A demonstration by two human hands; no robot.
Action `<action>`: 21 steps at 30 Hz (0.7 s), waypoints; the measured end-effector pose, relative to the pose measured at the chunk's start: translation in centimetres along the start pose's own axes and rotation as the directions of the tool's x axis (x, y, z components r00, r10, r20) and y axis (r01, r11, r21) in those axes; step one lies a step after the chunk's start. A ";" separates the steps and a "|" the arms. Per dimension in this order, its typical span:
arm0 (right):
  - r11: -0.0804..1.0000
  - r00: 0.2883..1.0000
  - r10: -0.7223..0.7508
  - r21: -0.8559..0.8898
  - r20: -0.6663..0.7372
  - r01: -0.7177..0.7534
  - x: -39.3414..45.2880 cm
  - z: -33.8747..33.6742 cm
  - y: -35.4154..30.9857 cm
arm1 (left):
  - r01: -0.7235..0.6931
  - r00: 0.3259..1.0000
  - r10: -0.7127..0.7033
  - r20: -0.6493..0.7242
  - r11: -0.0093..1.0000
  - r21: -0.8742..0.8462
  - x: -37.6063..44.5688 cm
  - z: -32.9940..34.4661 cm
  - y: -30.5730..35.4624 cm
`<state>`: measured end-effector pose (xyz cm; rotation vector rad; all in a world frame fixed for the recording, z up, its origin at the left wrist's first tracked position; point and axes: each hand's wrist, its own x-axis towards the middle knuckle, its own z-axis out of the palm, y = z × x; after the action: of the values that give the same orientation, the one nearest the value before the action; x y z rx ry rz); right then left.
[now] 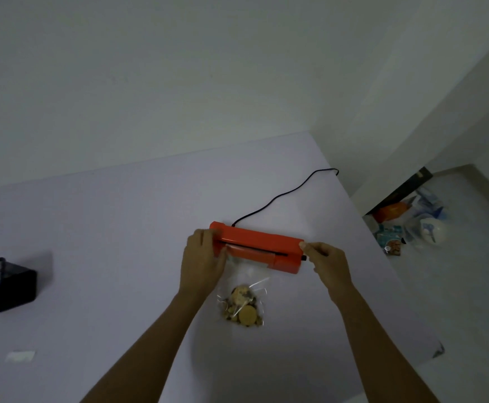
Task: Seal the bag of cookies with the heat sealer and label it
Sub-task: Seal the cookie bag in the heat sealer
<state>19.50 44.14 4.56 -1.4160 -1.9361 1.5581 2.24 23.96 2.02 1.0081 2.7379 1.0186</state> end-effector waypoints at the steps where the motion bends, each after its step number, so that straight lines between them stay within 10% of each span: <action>1: 1.000 1.000 0.004 0.022 0.007 -0.004 0.0 0.0 0.0 | -0.074 0.997 0.073 0.036 0.996 0.047 0.7 0.0 0.0; 4: 0.998 0.999 -0.004 0.058 -0.048 0.007 -0.2 0.5 0.8 | -0.266 0.953 0.237 0.188 0.952 0.153 2.6 0.1 0.0; 10: 0.842 0.945 -0.307 -0.432 0.110 0.324 -0.8 1.3 4.4 | -0.412 0.897 0.362 0.253 0.893 0.182 4.6 -1.0 -0.1; 21: 0.808 0.929 -0.367 -0.477 0.052 0.346 0.0 2.1 4.6 | -0.027 0.997 0.042 0.068 0.977 -0.210 3.0 -2.4 -1.5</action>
<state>20.35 42.63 -0.15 -1.1239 -2.4989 0.9037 -1.60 23.51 3.54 1.0390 2.4998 1.2193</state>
